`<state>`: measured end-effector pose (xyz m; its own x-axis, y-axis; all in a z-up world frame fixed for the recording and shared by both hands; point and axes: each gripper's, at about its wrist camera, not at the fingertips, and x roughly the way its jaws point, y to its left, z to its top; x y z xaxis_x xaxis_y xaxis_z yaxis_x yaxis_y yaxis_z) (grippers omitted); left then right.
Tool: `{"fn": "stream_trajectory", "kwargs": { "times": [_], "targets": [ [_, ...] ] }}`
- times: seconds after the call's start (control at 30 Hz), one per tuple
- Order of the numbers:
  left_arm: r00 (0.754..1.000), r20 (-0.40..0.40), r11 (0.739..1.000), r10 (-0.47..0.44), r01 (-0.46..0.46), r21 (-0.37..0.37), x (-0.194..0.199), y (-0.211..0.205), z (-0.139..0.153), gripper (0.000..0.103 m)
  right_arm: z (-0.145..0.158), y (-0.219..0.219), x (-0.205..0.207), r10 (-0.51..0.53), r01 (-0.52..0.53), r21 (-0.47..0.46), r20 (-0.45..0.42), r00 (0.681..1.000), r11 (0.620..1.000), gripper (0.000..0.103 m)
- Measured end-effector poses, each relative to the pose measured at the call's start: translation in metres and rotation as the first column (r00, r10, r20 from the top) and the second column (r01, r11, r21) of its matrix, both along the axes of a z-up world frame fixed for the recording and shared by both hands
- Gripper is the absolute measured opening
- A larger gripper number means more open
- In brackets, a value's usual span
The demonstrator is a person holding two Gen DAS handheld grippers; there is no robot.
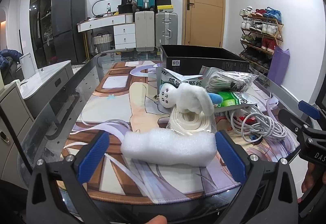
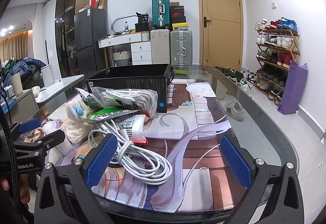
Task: Organize soft objects
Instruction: 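Approach the white foam block with the left gripper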
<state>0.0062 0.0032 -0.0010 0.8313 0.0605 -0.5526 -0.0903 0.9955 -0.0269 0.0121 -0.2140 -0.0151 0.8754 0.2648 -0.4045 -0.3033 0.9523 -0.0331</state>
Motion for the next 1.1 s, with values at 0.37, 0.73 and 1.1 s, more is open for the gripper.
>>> {"fn": "stream_trajectory", "kwargs": {
  "times": [0.37,0.73,1.1],
  "targets": [
    [1.0,-0.005,1.0,-0.022,0.022,0.002,0.0003,-0.0021,-0.0024,0.103,-0.0017,0.0042,-0.0014,0.009,-0.009,-0.015,-0.005,1.0,1.0,0.103],
    [0.999,0.002,0.998,-0.039,0.039,-0.038,0.0019,0.0041,0.0026,0.103,-0.0016,0.0051,0.0009,0.008,-0.008,-0.021,-0.006,1.0,1.0,0.103],
    [0.999,0.021,0.999,-0.039,0.039,-0.022,0.0016,0.0052,0.0059,0.103,-0.0013,0.0054,0.0023,0.007,-0.007,-0.022,-0.005,1.0,1.0,0.103]
  ]
}}
